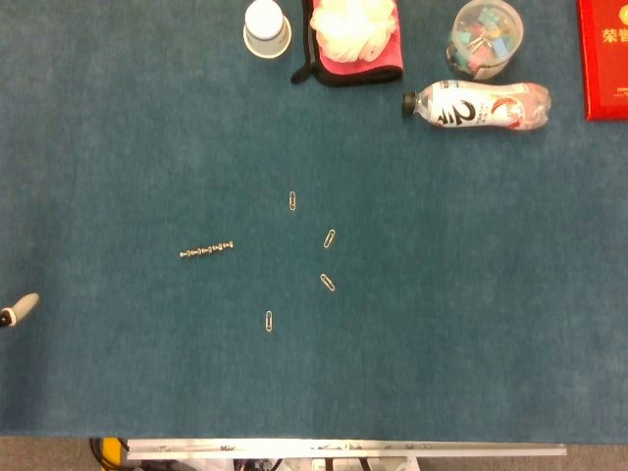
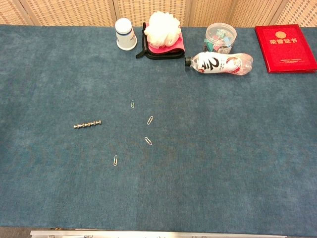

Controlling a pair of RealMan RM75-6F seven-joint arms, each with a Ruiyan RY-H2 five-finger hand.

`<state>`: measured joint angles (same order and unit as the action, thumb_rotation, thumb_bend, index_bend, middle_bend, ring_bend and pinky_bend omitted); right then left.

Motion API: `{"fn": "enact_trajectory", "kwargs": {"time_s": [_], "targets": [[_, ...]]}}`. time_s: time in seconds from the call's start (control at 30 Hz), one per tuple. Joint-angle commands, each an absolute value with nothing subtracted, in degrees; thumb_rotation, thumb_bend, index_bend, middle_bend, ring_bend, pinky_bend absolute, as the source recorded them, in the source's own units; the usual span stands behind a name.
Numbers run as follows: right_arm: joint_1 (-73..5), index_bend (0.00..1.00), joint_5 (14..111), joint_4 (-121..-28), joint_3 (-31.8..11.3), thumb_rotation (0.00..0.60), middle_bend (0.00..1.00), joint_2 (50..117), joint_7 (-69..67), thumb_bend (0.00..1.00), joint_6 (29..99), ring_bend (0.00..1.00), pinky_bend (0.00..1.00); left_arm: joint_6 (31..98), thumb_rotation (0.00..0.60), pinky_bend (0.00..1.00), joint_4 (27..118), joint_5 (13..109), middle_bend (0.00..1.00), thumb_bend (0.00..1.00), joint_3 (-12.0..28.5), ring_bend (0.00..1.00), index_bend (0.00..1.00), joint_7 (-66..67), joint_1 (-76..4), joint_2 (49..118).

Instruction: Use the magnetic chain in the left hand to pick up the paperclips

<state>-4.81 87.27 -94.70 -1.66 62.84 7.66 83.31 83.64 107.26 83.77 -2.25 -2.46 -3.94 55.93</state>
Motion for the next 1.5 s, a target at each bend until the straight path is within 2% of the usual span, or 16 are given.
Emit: {"fn": "enact_trajectory", "kwargs": {"time_s": [0.03,0.2,0.5,1.0,1.07,1.13,1.27,1.5], "targets": [[-4.7,0.00,87.3,-94.8,-2.0,0.600,0.08,62.5,7.0,0.00,83.9,0.06,0.33,82.5,0.600,0.37,106.1,83.3,0.14,0.02,-1.9,0.11,0.07,-3.3,-4.3,56.5],[-5.2,0.01,87.3,-94.5,-2.3,0.600,0.08,62.0,5.6,0.00,83.2,0.06,0.33,81.2,0.600,0.37,106.0,82.1,0.13,0.02,-2.1,0.11,0.07,-1.8,-4.3,56.8],[-4.9,0.01,87.4,-94.8,-2.0,0.600,0.08,61.6,5.0,0.00,83.2,0.06,0.33,81.0,0.600,0.37,106.3,82.2,0.04,0.02,-1.6,0.11,0.07,-1.3,-4.2,57.5],[-4.6,0.01,87.4,-95.1,-2.2,0.600,0.08,61.2,4.2,0.00,83.9,0.06,0.33,79.2,0.600,0.37,106.2,83.3,0.02,0.02,-1.9,0.09,0.07,0.9,-4.9,59.7],[-4.5,0.01,87.3,-95.2,-2.3,0.600,0.08,60.9,3.6,0.00,84.1,0.06,0.33,78.9,0.600,0.35,106.0,84.4,0.00,0.02,-1.9,0.05,0.07,2.4,-5.4,61.1],[-4.4,0.01,87.2,-95.2,-2.5,0.600,0.08,60.7,3.0,0.00,84.5,0.06,0.33,78.2,0.600,0.27,106.1,84.7,0.00,0.02,-1.7,0.01,0.06,3.1,-6.0,62.5],[-4.1,0.01,87.3,-95.3,-2.7,0.600,0.08,59.9,1.3,0.00,84.9,0.06,0.33,74.8,0.600,0.18,107.0,83.9,0.00,0.02,-0.3,0.00,0.05,3.9,-8.7,64.5],[-3.6,0.01,87.6,-95.3,-2.8,0.600,0.08,59.0,-0.9,0.00,86.0,0.06,0.33,69.6,0.600,0.13,108.5,80.2,0.00,0.02,2.5,0.00,0.02,8.6,-13.4,67.3]]}}
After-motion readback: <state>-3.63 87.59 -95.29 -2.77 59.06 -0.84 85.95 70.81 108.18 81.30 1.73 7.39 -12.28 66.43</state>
